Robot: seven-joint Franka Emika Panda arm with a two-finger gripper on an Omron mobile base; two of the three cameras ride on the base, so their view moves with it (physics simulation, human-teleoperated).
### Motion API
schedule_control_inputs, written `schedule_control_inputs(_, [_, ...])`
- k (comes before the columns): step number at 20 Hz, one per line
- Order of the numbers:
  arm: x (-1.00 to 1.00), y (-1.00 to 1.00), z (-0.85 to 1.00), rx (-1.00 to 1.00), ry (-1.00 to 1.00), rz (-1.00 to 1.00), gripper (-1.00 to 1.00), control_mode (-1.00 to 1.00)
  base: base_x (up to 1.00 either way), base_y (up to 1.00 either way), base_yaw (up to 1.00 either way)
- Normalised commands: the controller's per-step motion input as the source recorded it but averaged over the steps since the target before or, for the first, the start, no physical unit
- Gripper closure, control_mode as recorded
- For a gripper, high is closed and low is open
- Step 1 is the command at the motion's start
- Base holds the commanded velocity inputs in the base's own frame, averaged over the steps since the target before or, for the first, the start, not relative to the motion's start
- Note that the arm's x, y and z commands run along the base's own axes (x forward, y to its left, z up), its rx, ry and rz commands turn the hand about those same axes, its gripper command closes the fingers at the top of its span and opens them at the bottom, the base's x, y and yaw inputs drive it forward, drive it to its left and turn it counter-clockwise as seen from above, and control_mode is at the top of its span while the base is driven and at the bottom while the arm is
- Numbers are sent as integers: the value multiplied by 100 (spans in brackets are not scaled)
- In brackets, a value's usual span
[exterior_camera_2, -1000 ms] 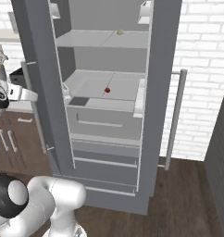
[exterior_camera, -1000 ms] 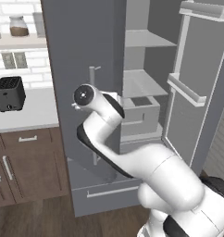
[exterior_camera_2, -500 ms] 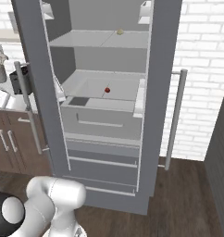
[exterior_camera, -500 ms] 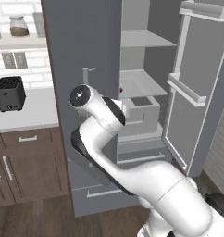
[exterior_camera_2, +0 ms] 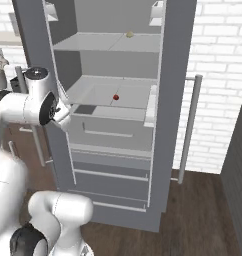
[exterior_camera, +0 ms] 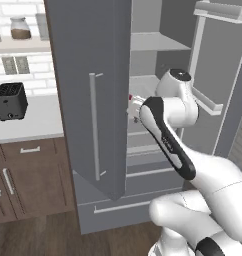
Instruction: Take the strawberry from the fridge and place it on top of the pancake, located on the dining counter.
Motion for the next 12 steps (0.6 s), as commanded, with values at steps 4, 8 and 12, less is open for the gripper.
schedule_control_inputs(4, [32,-92,8,46,33,2,-100,-100,0,0,0])
schedule_control_inputs(8, [100,-15,0,30,18,-6,-100,-100,0,0,0])
schedule_control_inputs(12, [98,5,0,26,0,0,-100,-100,0,0,0])
